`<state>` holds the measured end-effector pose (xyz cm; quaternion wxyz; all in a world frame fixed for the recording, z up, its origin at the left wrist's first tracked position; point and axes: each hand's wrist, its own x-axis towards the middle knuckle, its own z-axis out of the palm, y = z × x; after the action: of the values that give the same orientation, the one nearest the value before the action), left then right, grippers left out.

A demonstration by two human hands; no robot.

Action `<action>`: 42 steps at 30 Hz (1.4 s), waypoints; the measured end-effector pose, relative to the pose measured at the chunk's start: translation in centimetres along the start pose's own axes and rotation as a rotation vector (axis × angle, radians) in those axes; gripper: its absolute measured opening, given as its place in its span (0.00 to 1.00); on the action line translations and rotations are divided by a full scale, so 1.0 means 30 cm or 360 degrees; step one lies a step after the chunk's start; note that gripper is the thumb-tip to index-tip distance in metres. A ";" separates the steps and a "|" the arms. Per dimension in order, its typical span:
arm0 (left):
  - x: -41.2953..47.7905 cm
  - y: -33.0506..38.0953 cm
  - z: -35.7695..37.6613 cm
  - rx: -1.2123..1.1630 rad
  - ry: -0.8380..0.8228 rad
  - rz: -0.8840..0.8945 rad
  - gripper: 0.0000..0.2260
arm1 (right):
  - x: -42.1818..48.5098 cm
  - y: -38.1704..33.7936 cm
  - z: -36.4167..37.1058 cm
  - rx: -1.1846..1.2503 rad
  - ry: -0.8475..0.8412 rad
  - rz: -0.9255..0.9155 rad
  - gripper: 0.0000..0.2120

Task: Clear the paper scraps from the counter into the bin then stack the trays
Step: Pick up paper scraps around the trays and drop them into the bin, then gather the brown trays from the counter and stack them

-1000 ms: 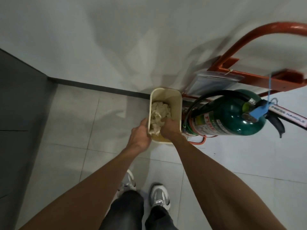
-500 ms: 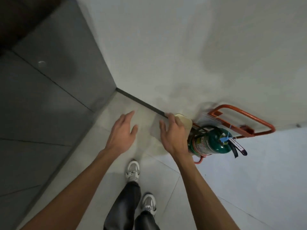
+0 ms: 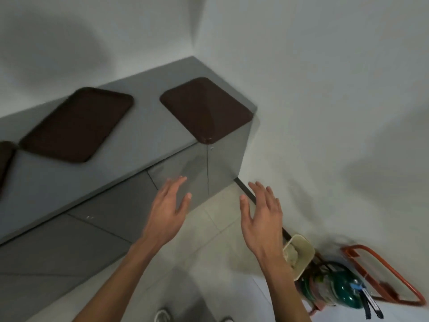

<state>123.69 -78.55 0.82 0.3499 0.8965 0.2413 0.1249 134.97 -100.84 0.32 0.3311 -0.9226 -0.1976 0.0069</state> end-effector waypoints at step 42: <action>0.705 -0.575 -0.407 0.0068 0.0307 -0.0447 0.12 | 0.860 -0.493 0.490 0.0124 -0.0068 0.0396 0.22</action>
<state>130.97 -49.62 -1.03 0.3199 0.8451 0.3993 0.1549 151.30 -71.98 0.97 0.3589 -0.9261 -0.0883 0.0754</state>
